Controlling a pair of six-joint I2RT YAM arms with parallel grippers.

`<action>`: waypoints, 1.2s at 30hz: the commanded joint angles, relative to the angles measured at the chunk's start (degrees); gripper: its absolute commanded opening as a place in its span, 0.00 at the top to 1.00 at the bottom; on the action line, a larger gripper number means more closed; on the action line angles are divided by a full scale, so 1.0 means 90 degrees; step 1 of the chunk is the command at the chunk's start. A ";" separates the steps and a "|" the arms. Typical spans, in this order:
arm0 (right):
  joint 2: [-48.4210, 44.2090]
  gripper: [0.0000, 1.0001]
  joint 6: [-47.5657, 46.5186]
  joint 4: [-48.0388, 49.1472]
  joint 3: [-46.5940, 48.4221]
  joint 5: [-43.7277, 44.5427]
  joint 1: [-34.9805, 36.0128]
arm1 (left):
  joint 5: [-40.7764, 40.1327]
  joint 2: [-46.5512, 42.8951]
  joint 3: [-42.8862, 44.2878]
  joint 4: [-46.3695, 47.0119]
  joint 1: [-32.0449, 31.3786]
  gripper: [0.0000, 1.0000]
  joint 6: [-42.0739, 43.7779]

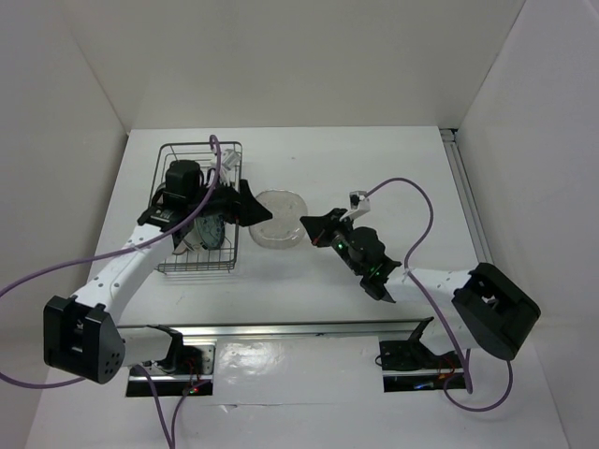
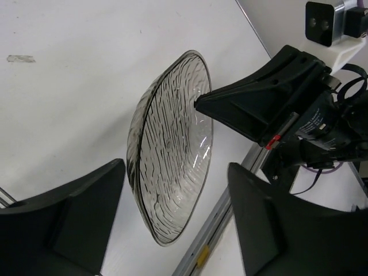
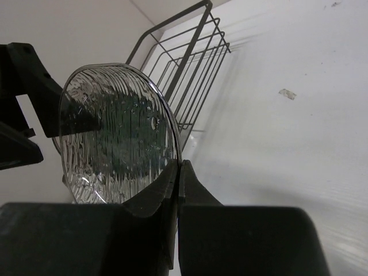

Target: Load the plates into the dish rack

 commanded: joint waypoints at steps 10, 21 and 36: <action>0.0063 0.82 -0.0120 0.0885 0.0234 -0.0293 0.0052 | -0.0082 0.0069 0.0456 -0.0047 -0.0012 1.00 0.0217; -0.0210 0.00 -0.0139 0.0251 -0.0127 -0.0166 -0.0075 | -0.4675 -0.2050 0.0798 -0.1209 -0.0012 1.00 0.1398; -0.0933 0.00 -0.0061 0.0260 -0.0938 -0.0294 -0.0368 | -0.7874 -0.1134 0.1530 -0.2507 -0.0012 1.00 0.1184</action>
